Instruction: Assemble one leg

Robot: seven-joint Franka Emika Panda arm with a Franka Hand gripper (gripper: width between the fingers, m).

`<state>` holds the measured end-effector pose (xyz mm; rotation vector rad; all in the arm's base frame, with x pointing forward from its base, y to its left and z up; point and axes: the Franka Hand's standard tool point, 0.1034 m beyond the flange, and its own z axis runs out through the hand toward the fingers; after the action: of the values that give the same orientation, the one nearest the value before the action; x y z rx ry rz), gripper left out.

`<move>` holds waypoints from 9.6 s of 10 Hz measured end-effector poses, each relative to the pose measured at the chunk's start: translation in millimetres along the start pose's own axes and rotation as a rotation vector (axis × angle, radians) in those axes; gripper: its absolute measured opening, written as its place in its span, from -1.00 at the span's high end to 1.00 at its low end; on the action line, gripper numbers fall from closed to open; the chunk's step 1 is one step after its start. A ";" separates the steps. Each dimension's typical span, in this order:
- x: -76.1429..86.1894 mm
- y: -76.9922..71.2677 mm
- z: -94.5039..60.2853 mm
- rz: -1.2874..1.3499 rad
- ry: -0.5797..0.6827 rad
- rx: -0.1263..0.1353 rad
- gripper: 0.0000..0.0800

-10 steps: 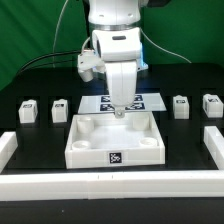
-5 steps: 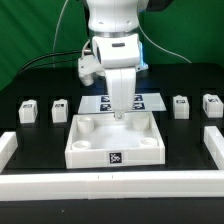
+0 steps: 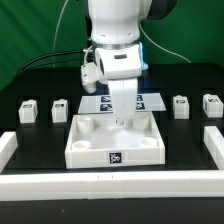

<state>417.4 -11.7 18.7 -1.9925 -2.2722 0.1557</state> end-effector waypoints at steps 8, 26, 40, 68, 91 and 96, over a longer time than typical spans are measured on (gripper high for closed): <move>-0.9 -1.4 3.5 0.013 0.001 0.004 0.84; 56.4 50.1 -5.6 0.148 0.032 -0.048 0.84; 73.1 77.5 -5.6 0.136 0.047 -0.042 0.29; 143.1 11.2 -49.0 1.470 0.075 -0.042 -0.62; 220.7 -5.7 -1.6 1.513 -0.539 0.564 -0.62; 219.0 -3.5 13.7 1.526 -0.520 0.559 -0.62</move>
Offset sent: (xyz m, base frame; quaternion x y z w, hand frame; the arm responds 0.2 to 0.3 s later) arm -0.0003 0.0020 -0.0042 0.0161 0.0071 0.0069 0.9998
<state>383.5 204.9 9.8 -2.8747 -0.1594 1.2891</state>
